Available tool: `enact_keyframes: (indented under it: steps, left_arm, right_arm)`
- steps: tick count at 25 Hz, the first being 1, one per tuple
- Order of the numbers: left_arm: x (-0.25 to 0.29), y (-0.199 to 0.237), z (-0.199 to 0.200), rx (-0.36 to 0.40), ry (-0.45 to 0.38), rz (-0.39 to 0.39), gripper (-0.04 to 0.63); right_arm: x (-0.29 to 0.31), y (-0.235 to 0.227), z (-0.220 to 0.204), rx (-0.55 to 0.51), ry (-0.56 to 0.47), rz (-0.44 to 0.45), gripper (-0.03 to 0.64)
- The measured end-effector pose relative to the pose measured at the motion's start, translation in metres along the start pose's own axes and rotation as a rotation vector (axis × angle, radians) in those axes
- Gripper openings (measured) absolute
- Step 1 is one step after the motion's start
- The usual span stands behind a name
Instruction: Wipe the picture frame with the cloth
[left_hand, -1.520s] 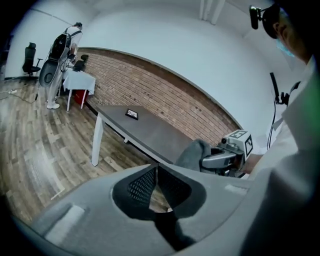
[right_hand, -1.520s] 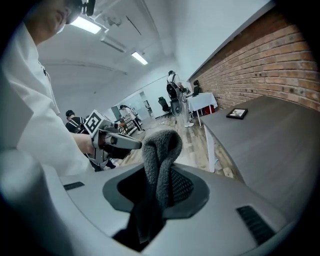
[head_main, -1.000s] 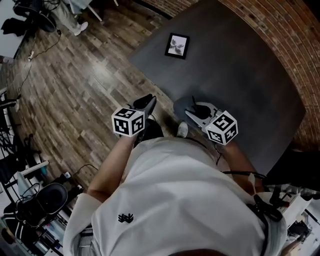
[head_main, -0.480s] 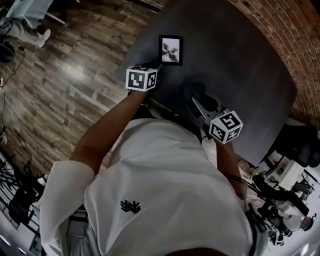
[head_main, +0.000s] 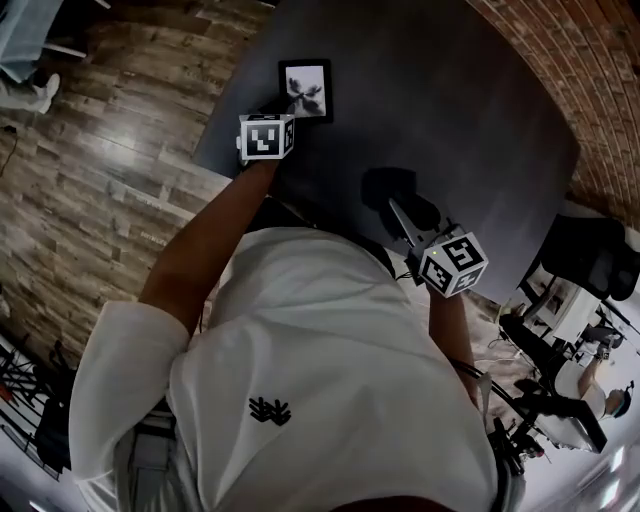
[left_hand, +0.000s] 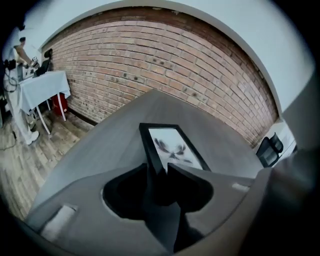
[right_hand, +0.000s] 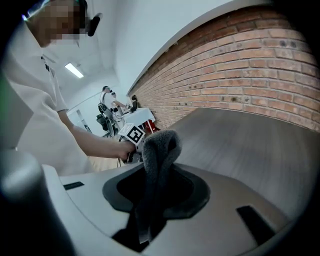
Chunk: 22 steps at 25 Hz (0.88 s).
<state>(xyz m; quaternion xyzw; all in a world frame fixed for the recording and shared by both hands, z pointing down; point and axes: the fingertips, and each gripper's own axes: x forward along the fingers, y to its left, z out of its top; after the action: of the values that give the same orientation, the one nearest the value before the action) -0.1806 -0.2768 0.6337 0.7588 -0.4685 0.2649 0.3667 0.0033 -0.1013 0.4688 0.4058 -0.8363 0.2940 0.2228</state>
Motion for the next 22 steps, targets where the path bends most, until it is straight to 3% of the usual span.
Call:
enact_keyframes:
  steps: [3,6,8,12,19,22]
  left_arm:
    - [0.004,-0.007,0.000,0.045,0.006,0.029,0.101]
    - [0.004,-0.018,-0.005,0.009,0.032,0.027,0.078]
    - [-0.002,-0.029,-0.012,0.035,0.046,0.028,0.077]
    - [-0.031,-0.058,-0.011,0.068,0.010,-0.009,0.075]
    - [-0.080,-0.103,-0.010,0.103,-0.014,-0.114,0.074]
    - [-0.102,-0.130,-0.004,0.158,-0.026,-0.147,0.074]
  right_arm:
    - [-0.012,-0.013,-0.008,0.011,-0.002,0.003,0.110]
    - [-0.026,-0.022,-0.016,0.000,0.000,0.027,0.110]
    - [-0.035,-0.030,-0.018,-0.006,-0.013,0.040,0.110]
    - [-0.045,-0.043,-0.013,-0.030,-0.058,0.072,0.110]
    - [-0.049,-0.023,0.053,-0.105,-0.213,0.235,0.109]
    - [-0.043,0.001,0.081,-0.176,-0.245,0.332,0.109]
